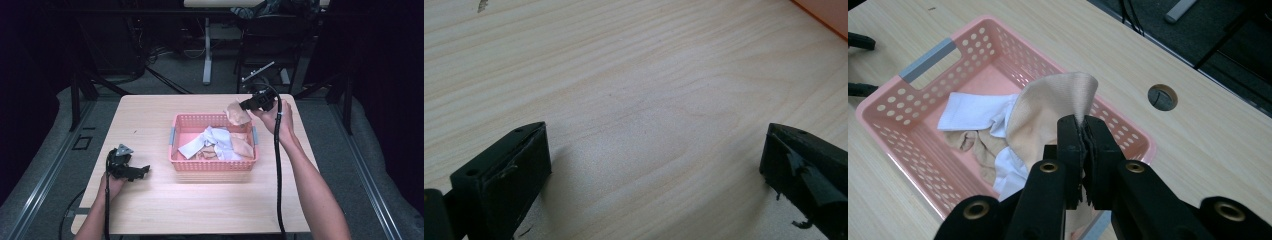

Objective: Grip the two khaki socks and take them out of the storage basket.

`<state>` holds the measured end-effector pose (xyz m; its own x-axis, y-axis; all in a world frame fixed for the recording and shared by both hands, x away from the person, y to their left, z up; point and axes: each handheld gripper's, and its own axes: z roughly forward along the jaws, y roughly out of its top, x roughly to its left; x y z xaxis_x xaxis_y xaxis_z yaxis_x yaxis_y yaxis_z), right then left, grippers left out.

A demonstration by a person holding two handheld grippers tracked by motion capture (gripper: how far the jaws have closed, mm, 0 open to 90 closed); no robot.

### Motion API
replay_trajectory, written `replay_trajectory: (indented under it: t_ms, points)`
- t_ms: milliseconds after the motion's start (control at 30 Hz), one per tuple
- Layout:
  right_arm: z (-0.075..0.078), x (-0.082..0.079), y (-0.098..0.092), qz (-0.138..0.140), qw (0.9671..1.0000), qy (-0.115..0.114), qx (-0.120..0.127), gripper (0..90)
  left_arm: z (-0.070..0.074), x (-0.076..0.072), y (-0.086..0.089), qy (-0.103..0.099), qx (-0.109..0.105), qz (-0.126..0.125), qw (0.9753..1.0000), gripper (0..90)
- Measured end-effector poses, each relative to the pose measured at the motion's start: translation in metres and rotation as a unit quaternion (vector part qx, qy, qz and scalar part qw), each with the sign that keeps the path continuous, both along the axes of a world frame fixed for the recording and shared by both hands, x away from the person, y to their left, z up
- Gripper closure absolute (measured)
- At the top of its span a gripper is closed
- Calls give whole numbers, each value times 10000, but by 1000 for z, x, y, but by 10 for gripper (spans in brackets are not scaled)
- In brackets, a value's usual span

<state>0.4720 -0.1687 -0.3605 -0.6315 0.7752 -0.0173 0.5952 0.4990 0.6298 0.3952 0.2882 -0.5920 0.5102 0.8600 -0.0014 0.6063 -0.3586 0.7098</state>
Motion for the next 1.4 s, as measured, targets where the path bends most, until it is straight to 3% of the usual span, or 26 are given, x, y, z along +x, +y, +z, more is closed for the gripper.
replay_trajectory:
  t_ms: [400,667,1400]
  points:
    - [15,-8,-19,-134,9991,-382,102,863,0,0,0,-2,-2,4,10000,0]
    - [19,-12,-40,-320,9984,-414,201,862,0,0,0,-5,-5,8,10000,0]
    - [-8,-27,-107,-957,9944,-364,255,862,0,0,-1,-3,-19,30,10000,0]
